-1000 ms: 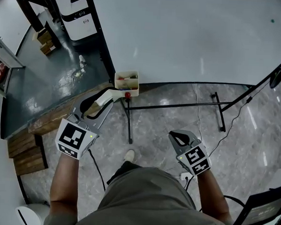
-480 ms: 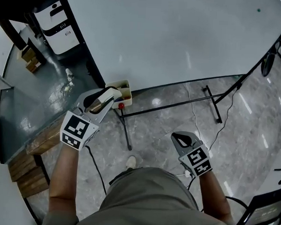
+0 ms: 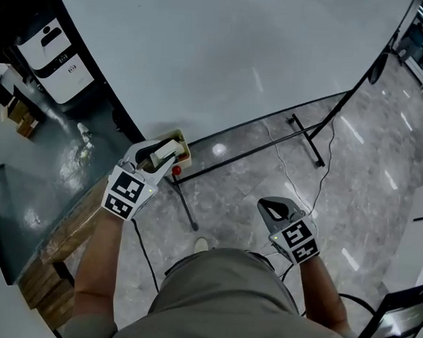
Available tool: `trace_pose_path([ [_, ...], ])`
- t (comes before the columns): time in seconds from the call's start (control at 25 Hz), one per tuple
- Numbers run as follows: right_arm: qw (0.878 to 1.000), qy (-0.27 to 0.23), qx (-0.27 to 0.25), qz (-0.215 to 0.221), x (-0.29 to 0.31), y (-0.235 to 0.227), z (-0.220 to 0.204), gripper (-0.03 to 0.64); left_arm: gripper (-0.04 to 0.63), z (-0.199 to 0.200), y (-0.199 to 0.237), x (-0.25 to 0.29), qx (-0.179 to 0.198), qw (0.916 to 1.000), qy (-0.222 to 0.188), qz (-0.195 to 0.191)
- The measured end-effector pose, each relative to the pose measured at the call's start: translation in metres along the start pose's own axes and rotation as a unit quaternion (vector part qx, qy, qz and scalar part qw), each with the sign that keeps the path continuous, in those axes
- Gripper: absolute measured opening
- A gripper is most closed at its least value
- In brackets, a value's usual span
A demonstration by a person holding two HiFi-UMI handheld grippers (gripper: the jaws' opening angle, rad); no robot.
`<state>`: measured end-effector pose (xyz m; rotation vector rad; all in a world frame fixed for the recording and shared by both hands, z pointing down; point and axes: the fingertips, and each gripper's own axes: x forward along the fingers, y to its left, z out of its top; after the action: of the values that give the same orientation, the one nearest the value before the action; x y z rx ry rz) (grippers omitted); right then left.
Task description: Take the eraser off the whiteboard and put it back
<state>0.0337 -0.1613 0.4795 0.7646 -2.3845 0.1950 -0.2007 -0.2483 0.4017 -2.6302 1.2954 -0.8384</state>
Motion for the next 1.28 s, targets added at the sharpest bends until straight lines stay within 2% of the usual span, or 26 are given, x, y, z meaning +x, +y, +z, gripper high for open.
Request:
trace_pose_path([
  [0.24, 0.999, 0.002, 0.024, -0.027, 0.016, 0.017, 0.004, 0.002, 0.160, -0.031, -0.001, 0.020, 0.020, 0.9988, 0.013, -0.043],
  [0.76, 0.996, 0.022, 0.060, -0.059, 0.013, 0.026, -0.002, 0.002, 0.160, -0.068, -0.013, 0.062, 0.054, 0.9933, 0.064, -0.079],
  [0.96, 0.995, 0.031, 0.069, -0.067, 0.007, 0.027, -0.007, 0.002, 0.160, -0.079, -0.020, 0.070, 0.064, 0.9913, 0.076, -0.086],
  [1.28, 0.995, 0.033, 0.075, -0.064, 0.010, 0.032, -0.012, 0.002, 0.164, -0.086, -0.026, 0.074, 0.103, 0.9871, 0.095, -0.077],
])
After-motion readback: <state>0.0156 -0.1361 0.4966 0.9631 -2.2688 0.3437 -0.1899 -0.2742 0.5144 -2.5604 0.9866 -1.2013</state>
